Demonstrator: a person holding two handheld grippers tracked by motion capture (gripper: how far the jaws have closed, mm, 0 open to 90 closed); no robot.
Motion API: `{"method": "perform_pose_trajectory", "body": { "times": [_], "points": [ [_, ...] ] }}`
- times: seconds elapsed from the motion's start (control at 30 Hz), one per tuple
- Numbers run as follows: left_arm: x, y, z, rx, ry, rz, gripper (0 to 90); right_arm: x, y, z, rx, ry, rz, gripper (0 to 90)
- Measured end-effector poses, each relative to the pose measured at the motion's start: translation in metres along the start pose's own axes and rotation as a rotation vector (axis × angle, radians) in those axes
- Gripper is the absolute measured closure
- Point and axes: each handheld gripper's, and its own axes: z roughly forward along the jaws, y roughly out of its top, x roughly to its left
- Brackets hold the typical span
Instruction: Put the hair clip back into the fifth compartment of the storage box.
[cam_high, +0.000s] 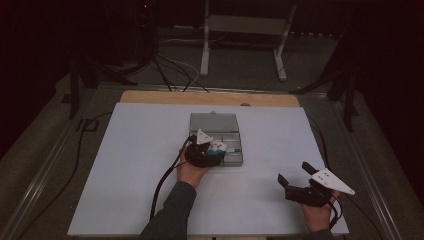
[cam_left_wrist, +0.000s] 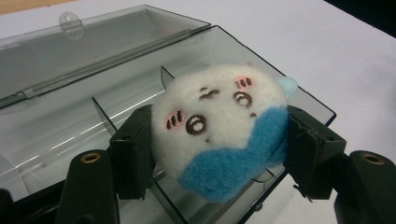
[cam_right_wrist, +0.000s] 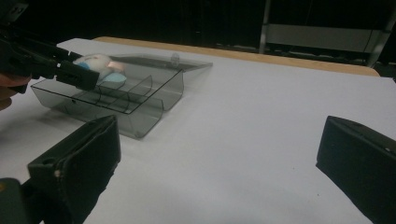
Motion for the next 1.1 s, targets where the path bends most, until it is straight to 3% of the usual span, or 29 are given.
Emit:
{"method": "perform_pose_trajectory", "body": {
  "times": [0.97,1.1],
  "points": [
    [0.0,-0.006,0.011,0.047,-0.007,0.004,32.8,0.0,0.0,0.0,0.002,-0.003,0.002,0.0],
    [0.002,-0.006,0.011,0.045,-0.019,-0.017,27.5,0.0,0.0,0.0,0.0,-0.003,0.0,0.0]
  ]
}}
